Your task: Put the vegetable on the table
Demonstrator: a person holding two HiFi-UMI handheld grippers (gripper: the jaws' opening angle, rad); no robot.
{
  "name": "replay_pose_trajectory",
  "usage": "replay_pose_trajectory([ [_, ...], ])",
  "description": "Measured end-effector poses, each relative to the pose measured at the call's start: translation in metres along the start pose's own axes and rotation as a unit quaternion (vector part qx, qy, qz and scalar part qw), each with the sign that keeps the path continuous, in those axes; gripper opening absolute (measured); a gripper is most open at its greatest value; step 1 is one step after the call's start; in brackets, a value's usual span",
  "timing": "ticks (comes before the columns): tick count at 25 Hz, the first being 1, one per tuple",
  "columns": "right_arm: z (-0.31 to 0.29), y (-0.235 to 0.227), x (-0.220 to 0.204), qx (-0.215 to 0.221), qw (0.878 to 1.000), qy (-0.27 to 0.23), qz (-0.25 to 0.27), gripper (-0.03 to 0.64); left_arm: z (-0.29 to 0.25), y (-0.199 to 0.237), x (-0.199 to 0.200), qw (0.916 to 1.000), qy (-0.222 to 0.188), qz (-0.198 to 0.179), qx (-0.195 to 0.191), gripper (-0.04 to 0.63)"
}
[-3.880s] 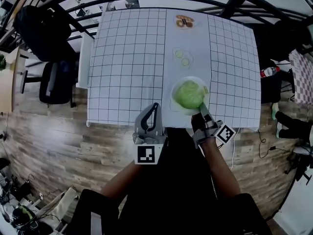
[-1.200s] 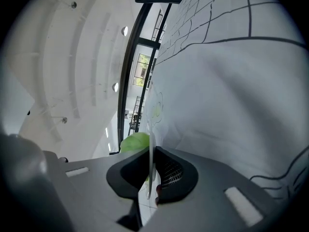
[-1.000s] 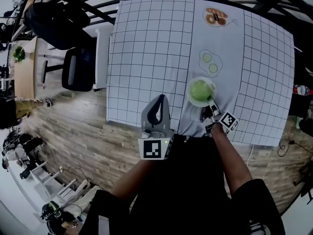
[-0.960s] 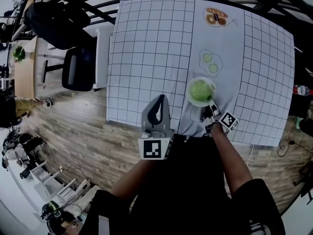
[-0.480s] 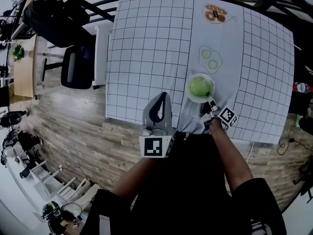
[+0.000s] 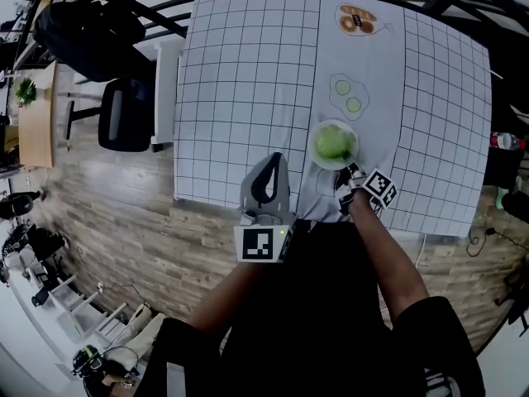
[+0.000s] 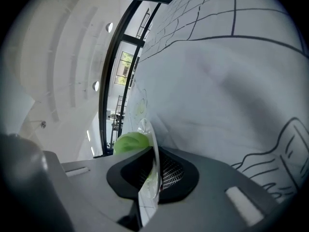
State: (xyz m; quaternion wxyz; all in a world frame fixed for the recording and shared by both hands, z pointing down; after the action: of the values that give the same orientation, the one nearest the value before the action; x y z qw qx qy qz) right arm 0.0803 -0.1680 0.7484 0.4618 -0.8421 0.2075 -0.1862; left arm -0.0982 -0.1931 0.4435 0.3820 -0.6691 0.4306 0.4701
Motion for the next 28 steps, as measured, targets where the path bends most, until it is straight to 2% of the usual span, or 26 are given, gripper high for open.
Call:
replay_pose_trajectory([
  [3, 0.000, -0.002, -0.002, -0.014, 1.000, 0.007, 0.003, 0.017, 0.002, 0.001, 0.003, 1.0000, -0.005, 0.003, -0.002, 0.008],
  [7, 0.001, -0.003, -0.008, -0.023, 0.999, 0.020, 0.014, 0.019, 0.008, -0.003, 0.009, 0.9997, -0.014, -0.015, -0.014, 0.008],
  [13, 0.004, -0.006, -0.016, -0.051, 0.997, 0.044, 0.046, 0.040, 0.021, -0.003, 0.004, 0.9997, -0.012, -0.012, -0.017, 0.008],
  [18, 0.009, -0.007, -0.023, -0.055, 0.996, 0.051, 0.053, 0.066, 0.032, 0.001, 0.005, 0.9997, -0.017, -0.006, -0.017, 0.008],
  [25, 0.013, -0.007, -0.025, -0.053, 0.997, 0.032, 0.036, 0.088, 0.050, 0.007, 0.006, 0.9994, -0.027, -0.011, -0.017, 0.008],
  [28, 0.017, -0.007, -0.024, -0.063, 0.997, 0.017, 0.051, 0.092, 0.059, 0.008, 0.005, 0.9994, -0.027, -0.012, -0.015, 0.008],
])
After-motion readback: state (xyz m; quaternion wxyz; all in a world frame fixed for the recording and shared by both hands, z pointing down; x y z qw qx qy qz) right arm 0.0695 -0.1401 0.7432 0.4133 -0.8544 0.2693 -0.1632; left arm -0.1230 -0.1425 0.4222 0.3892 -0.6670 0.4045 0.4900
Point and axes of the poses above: the fingertips, and each gripper's own axes: z backward along the fingers, y to its left, x out of its top, the point moved 1 cm from there along z, backward along the fingers, and after that the axes turned 9 degrees about -z, right-handed, at the moved point
